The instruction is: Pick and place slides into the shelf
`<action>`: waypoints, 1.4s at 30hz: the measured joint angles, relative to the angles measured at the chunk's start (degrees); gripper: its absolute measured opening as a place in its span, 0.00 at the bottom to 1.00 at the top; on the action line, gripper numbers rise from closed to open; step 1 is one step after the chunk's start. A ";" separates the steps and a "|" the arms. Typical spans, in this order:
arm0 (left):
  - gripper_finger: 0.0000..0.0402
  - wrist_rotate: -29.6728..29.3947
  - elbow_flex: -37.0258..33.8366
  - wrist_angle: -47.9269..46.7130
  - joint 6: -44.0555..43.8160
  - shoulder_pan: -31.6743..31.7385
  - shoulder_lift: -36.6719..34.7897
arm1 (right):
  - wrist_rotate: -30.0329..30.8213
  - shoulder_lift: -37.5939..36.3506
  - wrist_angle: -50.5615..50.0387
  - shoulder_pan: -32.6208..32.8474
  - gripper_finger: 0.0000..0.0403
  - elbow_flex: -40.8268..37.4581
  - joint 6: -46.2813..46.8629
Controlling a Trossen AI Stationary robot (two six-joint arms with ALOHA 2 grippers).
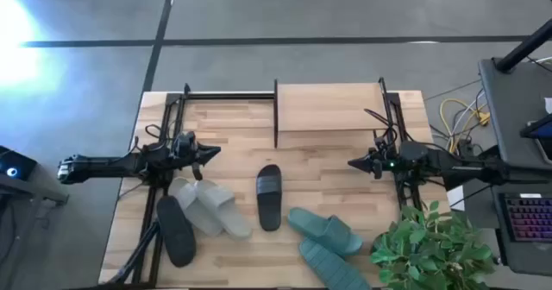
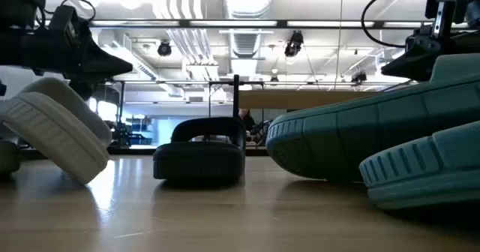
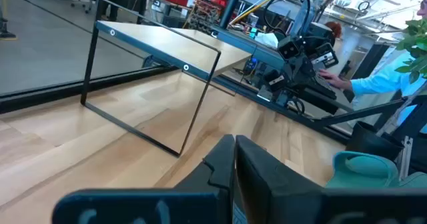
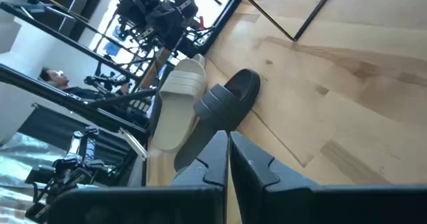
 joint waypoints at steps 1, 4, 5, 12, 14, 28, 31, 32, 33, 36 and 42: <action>0.00 0.00 0.00 0.02 0.02 0.02 0.00 | -0.01 -0.01 0.01 0.02 0.02 0.00 0.00; 0.00 -0.01 0.02 0.02 0.02 0.00 0.00 | -0.01 0.00 0.00 0.01 0.02 0.00 0.00; 0.00 -0.01 0.02 0.01 0.02 0.00 0.00 | 0.00 0.00 0.01 0.01 0.02 0.00 0.00; 0.00 -0.02 0.02 0.02 0.02 0.01 0.00 | 0.00 0.00 0.00 0.02 0.02 0.00 0.00; 0.00 -0.02 0.02 0.00 0.02 0.00 0.00 | 0.00 -0.01 0.00 0.02 0.02 0.00 0.00; 0.00 0.00 0.02 0.02 0.02 0.01 0.00 | -0.01 0.00 0.01 0.00 0.02 0.00 0.00; 0.00 0.00 0.02 0.00 0.00 0.02 0.00 | 0.00 0.00 0.00 0.00 0.02 0.00 0.00; 0.00 0.00 0.01 0.02 0.02 0.02 0.00 | -0.02 0.00 0.00 0.02 0.02 0.00 0.00; 0.00 0.00 0.02 0.01 0.02 0.01 0.00 | -0.01 0.00 0.00 0.01 0.02 0.00 0.00; 0.00 -0.02 0.02 0.00 0.02 0.02 0.00 | -0.01 0.00 0.11 0.01 0.02 0.00 0.09; 0.00 0.00 0.02 0.01 0.02 0.00 0.00 | 12.27 -0.59 5.15 -0.05 0.02 0.08 10.61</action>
